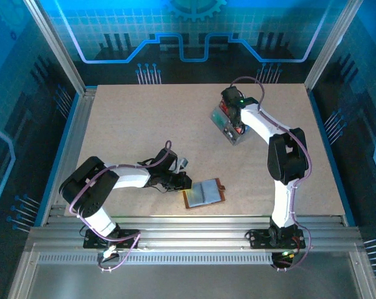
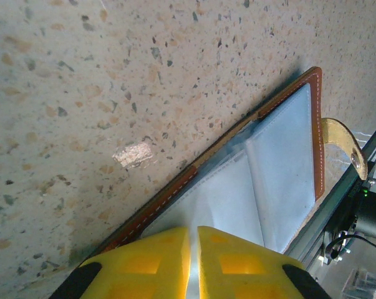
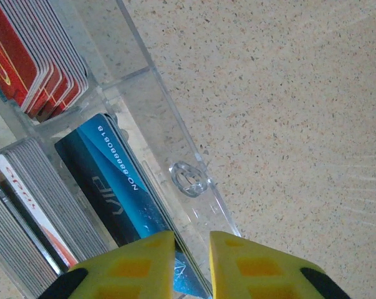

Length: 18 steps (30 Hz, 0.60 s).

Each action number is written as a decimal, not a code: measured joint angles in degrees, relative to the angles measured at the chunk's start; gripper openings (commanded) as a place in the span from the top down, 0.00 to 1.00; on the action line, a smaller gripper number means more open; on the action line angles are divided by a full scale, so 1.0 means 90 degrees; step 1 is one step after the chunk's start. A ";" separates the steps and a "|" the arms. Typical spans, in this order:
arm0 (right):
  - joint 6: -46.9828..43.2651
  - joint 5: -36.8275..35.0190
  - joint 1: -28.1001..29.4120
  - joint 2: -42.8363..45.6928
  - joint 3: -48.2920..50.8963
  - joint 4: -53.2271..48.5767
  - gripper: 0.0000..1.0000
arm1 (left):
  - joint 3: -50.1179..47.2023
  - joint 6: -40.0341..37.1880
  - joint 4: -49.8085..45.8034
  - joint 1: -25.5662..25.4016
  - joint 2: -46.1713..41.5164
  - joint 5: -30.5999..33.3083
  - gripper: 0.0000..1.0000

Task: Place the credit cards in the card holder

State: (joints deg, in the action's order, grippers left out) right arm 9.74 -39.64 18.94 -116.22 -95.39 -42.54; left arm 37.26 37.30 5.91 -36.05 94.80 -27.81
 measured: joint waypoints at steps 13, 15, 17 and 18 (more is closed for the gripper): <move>-0.0044 0.0138 -0.0034 -0.0022 -0.0294 -0.0119 0.64 | 0.0000 0.0000 0.0000 0.0000 -0.0002 -0.0005 0.85; -0.0044 0.0138 -0.0036 -0.0078 -0.0308 -0.0131 0.64 | 0.0000 0.0000 0.0000 0.0000 -0.0002 -0.0005 0.85; -0.0044 0.0141 -0.0036 -0.0151 -0.0318 -0.0134 0.64 | 0.0000 0.0000 0.0000 0.0000 -0.0002 -0.0007 0.85; -0.0044 0.0141 -0.0036 -0.0192 -0.0318 -0.0138 0.64 | 0.0000 0.0000 0.0002 0.0000 -0.0002 -0.0010 0.85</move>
State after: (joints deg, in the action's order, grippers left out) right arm 9.34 -38.37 18.61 -117.95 -98.26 -43.79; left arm 37.26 37.30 5.93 -36.05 94.78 -27.90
